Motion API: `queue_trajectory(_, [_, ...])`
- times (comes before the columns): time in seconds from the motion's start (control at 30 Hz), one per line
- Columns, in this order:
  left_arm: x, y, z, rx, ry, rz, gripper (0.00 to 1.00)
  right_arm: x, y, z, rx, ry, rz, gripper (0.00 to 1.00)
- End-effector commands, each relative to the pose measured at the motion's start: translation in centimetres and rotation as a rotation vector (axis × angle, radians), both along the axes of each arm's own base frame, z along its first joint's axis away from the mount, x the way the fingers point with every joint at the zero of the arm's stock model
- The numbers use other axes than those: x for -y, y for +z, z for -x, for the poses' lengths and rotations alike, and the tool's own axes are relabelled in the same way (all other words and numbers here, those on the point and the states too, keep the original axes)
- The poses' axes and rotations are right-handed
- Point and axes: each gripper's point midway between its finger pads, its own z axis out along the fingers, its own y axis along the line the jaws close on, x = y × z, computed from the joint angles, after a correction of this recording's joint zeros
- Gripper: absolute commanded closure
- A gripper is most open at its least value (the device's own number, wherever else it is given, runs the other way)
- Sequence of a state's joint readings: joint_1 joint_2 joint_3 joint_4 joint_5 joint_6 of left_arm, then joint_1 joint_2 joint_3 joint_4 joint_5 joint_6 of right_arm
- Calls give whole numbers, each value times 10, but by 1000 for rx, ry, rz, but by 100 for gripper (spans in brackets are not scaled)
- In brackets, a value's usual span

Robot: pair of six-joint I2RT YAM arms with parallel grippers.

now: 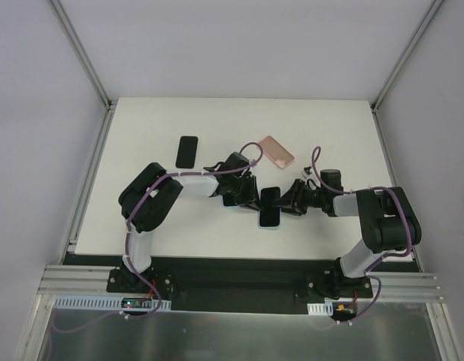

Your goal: Put the phone into the phone case

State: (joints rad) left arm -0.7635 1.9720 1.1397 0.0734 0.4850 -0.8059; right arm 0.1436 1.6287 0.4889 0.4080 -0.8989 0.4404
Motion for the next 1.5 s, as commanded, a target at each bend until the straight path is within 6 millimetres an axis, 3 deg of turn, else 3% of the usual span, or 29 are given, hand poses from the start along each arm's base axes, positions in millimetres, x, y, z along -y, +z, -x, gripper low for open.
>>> queue_trajectory(0.0, [15,4,14,1,-43,57,87,-17,30,8,47,102,-120,64])
queue_trajectory(0.17, [14,3,16,-7,-40,59,86,-16,25,7,29,91,-108,74])
queue_trajectory(0.33, [13,1,16,-8,-33,60,85,-10,16,4,26,72,-29,99])
queue_trajectory(0.47, [13,2,17,-11,-30,68,85,-1,6,11,28,94,78,99])
queue_trajectory(0.57, [14,1,18,-16,-35,70,85,-4,16,15,49,128,52,72])
queue_trajectory(0.6, [14,0,18,-16,-32,67,85,-6,22,16,61,136,37,57])
queue_trajectory(0.7, [13,-2,17,-21,-27,64,85,-10,32,24,87,164,7,48])
queue_trajectory(1.03, [15,1,17,-5,-36,66,83,-9,53,29,127,145,2,56])
queue_trajectory(1.2, [15,-1,17,-10,-26,60,83,-4,43,23,97,127,65,74])
queue_trajectory(1.27, [14,-2,18,-11,-23,57,83,-2,38,21,78,121,81,73])
queue_trajectory(1.47, [17,3,20,-1,-26,63,83,4,27,26,39,99,132,54])
